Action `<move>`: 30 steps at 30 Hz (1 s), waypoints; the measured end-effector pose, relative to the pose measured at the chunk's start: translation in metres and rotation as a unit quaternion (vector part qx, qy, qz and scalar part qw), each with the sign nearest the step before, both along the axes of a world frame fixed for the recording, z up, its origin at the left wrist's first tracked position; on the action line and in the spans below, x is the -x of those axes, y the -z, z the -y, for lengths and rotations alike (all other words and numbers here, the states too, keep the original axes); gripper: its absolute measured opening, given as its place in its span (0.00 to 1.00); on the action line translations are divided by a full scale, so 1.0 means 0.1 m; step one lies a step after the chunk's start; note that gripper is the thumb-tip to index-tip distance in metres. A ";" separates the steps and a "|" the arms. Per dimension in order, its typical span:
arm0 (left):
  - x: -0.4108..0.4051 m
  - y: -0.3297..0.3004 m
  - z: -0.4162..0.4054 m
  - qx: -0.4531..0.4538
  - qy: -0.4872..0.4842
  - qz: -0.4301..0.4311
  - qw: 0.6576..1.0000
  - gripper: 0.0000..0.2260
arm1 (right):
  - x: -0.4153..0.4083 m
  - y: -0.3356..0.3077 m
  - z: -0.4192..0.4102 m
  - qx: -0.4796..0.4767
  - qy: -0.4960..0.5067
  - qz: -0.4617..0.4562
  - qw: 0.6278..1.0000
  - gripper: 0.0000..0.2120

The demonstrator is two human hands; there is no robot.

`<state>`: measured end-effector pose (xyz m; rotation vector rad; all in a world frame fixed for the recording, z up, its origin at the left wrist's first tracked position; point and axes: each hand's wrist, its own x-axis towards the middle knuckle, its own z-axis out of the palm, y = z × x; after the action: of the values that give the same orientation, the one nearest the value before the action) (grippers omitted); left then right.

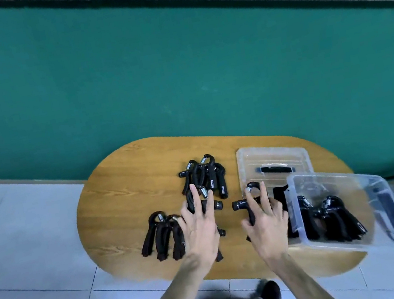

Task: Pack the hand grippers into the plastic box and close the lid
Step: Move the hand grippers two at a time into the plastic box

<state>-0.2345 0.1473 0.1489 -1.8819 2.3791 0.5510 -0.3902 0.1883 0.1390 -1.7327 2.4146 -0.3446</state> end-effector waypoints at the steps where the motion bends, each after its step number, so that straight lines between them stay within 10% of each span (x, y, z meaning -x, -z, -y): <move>1: 0.15 0.00 -0.03 0.003 0.005 -0.004 1.000 0.41 | 0.14 -0.01 -0.05 -0.001 0.010 0.003 1.000 0.39; 17: 3.13 0.13 -0.58 -0.028 0.071 -0.034 0.996 0.41 | 2.86 0.20 -0.80 -0.037 0.077 0.009 0.996 0.37; 30: 3.78 0.96 -0.44 -0.113 0.066 0.039 0.991 0.40 | 3.72 0.93 -0.54 -0.155 0.029 0.034 0.987 0.34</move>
<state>-0.6127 0.1910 0.0529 -1.6106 2.2623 0.6901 -0.7623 0.2420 0.0456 -1.4956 2.3250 -0.0282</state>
